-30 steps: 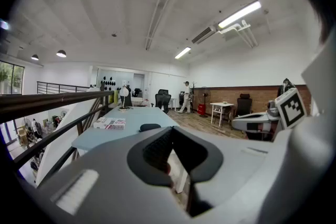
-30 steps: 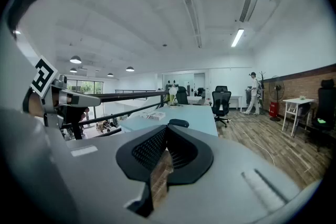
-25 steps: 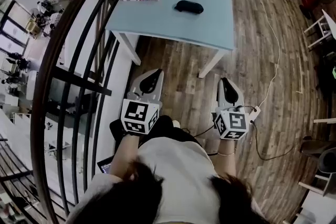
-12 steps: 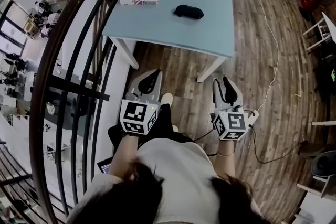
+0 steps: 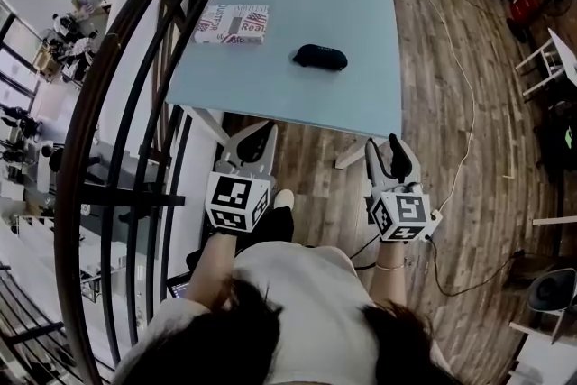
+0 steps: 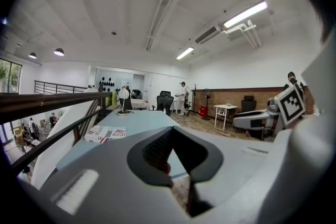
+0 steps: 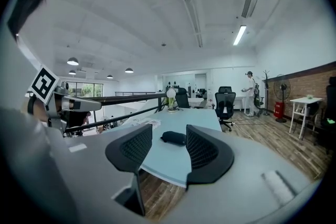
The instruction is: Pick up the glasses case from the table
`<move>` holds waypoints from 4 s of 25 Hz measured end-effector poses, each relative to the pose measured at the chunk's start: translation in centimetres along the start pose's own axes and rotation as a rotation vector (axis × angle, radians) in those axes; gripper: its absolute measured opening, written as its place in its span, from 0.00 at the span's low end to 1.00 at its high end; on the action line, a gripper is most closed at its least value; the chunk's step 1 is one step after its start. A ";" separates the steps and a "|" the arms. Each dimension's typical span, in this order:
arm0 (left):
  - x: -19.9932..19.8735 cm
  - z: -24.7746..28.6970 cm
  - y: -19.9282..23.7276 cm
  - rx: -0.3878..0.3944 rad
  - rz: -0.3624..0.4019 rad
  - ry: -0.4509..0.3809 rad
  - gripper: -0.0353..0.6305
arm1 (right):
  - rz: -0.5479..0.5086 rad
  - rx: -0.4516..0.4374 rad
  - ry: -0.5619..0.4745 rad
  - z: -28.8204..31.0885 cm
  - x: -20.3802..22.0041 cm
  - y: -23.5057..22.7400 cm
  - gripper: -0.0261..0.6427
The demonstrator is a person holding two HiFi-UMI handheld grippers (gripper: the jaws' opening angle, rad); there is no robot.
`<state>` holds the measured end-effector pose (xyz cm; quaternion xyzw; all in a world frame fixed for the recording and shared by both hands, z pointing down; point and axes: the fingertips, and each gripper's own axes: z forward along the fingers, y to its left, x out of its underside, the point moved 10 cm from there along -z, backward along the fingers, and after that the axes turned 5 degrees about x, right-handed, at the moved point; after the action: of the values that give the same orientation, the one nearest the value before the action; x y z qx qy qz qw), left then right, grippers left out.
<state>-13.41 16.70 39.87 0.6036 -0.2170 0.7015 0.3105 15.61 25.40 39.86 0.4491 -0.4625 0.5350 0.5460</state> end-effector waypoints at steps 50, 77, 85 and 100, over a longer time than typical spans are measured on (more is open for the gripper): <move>-5.8 26.2 15.7 -0.131 -0.028 0.032 0.14 | 0.004 -0.259 0.117 34.4 -3.8 -8.5 0.49; -5.3 29.2 17.7 -0.084 -0.065 0.074 0.14 | -0.193 -0.424 0.286 39.5 -2.5 -6.6 0.54; -4.6 29.3 17.9 -0.078 -0.075 0.095 0.14 | -0.280 -0.559 0.393 40.6 -0.8 -5.6 0.58; -3.5 29.0 17.5 -0.099 -0.104 0.107 0.14 | -0.485 -0.751 0.564 41.9 4.4 -3.2 0.60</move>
<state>-4.73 -16.10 42.79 0.5596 -0.2027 0.7043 0.3871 17.82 -15.19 51.29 0.1553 -0.3401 0.2910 0.8807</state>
